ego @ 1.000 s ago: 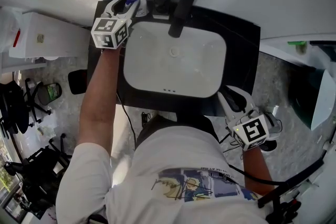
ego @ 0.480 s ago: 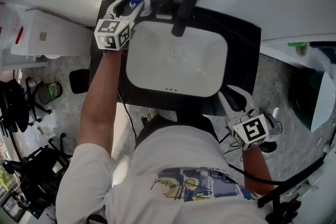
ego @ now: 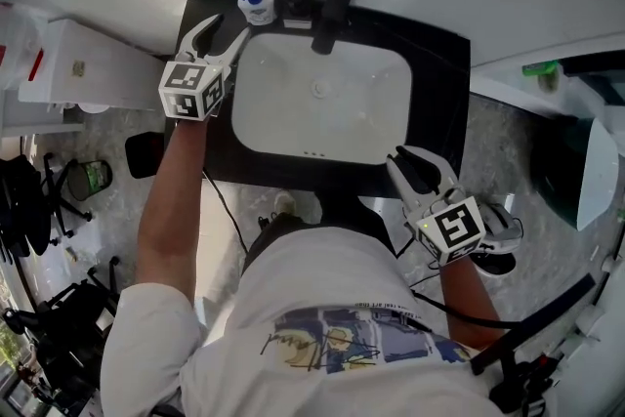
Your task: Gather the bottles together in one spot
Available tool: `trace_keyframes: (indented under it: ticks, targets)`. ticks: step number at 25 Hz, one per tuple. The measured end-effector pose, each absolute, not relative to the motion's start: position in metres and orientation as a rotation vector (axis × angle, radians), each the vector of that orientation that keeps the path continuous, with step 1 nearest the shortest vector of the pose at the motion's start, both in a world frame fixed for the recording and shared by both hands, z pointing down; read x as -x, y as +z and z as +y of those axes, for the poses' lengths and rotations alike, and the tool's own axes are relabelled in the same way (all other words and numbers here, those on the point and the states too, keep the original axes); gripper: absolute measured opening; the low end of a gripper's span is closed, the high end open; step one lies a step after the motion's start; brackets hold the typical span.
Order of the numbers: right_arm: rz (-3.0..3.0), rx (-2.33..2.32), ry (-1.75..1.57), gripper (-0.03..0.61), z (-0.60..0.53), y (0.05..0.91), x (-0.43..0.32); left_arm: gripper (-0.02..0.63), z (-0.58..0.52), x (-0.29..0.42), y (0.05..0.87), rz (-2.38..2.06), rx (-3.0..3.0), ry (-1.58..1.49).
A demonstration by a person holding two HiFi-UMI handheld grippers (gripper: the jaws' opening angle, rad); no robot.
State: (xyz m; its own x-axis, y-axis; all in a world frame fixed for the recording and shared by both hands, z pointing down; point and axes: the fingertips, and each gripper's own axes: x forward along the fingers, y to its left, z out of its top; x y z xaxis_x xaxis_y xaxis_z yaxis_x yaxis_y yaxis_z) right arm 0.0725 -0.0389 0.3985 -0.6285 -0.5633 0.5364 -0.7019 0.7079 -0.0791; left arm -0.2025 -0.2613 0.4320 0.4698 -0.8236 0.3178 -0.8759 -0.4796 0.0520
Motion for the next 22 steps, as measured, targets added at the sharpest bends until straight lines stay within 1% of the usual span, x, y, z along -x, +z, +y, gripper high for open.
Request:
trace_keyframes:
  ticks: [4,5,9,11,13,14,22]
  targets:
    - [-2.446,-0.986,0.36,0.072,-0.016,0.394,-0.056,0.212,-0.211,0.206,0.416,-1.43,-2.526,0.378]
    - [-2.448,-0.989,0.354,0.072,-0.013,0.393,-0.054,0.195,-0.201,0.203,0.414,-1.41,-2.534,0.379]
    - [-2.474,-0.984,0.313,0.052,-0.001,0.389,-0.039,0.117,-0.152,0.197,0.408,-1.339,-2.574,0.396]
    - [-2.482,-0.987,0.286,0.037,0.011,0.384,-0.029,0.068,-0.12,0.197,0.4,-1.306,-2.591,0.404]
    - [-2.487,-0.993,0.261,0.016,0.026,0.38,-0.019,0.003,-0.089,0.193,0.393,-1.252,-2.606,0.389]
    - [-2.486,-0.995,0.25,0.002,0.033,0.378,-0.015,0.003,-0.074,0.19,0.392,-1.216,-2.61,0.38]
    - [-2.489,-1.008,0.221,0.002,0.073,0.369,0.011,0.002,0.018,0.171,0.385,-0.987,-2.63,0.45]
